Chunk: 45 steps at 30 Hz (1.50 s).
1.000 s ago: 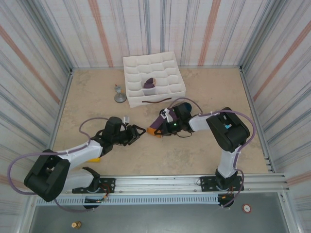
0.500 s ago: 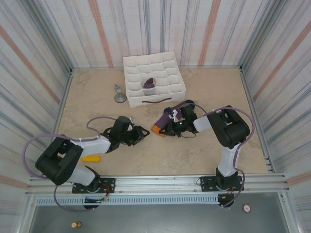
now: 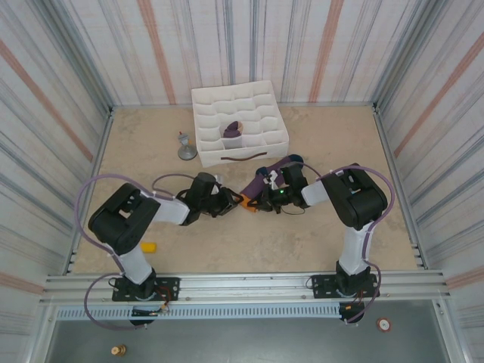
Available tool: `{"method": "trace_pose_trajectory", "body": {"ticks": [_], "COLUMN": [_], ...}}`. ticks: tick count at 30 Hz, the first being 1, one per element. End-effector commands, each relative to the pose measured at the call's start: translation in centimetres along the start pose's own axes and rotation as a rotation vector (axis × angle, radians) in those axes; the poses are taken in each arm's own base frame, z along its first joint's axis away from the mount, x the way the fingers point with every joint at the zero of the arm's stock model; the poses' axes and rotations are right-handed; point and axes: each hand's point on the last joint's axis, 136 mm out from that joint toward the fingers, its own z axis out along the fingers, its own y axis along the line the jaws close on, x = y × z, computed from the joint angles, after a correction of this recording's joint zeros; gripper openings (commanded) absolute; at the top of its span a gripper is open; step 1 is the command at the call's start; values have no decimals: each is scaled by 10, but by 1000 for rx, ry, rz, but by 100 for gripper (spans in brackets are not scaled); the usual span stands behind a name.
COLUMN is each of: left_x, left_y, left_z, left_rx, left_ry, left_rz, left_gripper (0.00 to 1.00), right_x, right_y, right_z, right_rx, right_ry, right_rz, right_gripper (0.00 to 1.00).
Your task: Roll the socks
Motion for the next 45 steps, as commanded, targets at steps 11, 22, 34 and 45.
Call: {"method": "trace_pose_trajectory", "body": {"ticks": [11,22,34,45], "left_x": [3,3,11,18], "left_y": [21,34,31,29], "left_z": [16,6,-42,-63], "left_rx": [-66,-123,-251,-235], "left_ry": [42,59,65,134], "left_rz": [-54,-123,-120,-164], "left_gripper": [26,0,0,0], "right_x": [14,9,23,70], "right_y": [-64,-37,38,71], "right_z": [-2,-20,-49,-19], "right_rx": [138,150,421,640], "right_ry": [3,-26,-139,-244], "right_rz": [217,15,-647,-1305], "right_gripper": [0,27,65,73]}}
